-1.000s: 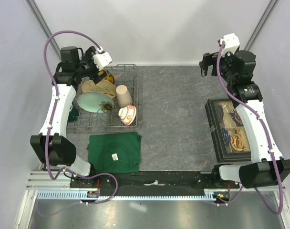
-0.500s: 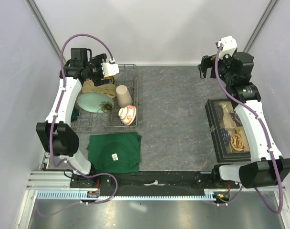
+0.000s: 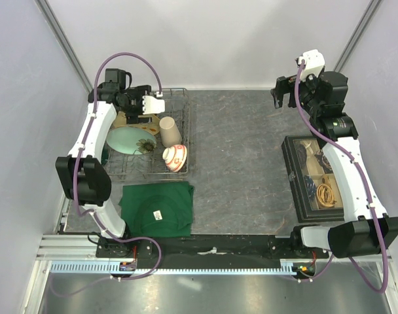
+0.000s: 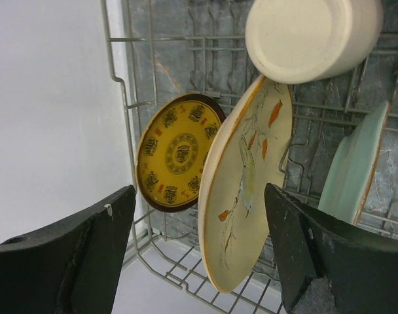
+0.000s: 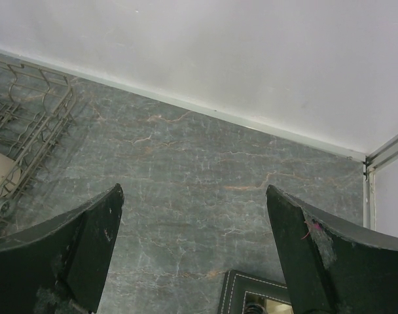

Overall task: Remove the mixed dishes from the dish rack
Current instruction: Pick up the plate from the dish rack.

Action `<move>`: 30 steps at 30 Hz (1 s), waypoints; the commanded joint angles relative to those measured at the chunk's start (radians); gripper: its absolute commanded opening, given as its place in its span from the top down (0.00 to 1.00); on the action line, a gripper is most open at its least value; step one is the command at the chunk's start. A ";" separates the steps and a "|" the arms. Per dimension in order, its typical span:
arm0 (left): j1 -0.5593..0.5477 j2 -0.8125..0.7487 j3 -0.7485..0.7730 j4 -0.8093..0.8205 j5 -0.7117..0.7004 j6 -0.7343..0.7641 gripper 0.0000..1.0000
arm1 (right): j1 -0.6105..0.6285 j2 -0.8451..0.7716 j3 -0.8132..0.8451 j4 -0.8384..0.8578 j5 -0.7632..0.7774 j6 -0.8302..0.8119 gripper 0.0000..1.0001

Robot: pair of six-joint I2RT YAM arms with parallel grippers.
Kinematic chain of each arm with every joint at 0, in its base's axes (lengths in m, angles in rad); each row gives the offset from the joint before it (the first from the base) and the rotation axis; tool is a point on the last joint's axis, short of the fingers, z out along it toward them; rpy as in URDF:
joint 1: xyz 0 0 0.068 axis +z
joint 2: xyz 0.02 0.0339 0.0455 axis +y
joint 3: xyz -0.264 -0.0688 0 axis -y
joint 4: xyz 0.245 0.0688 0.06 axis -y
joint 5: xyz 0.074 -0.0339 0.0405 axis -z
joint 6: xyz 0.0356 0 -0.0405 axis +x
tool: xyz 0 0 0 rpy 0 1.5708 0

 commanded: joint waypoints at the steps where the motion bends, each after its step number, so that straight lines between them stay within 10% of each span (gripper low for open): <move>1: -0.005 0.034 0.048 -0.019 -0.034 0.074 0.14 | -0.001 0.004 -0.013 0.029 -0.027 0.000 0.02; 30: -0.007 0.176 0.130 -0.057 -0.116 0.183 0.40 | -0.002 0.019 -0.066 0.054 -0.017 -0.007 0.02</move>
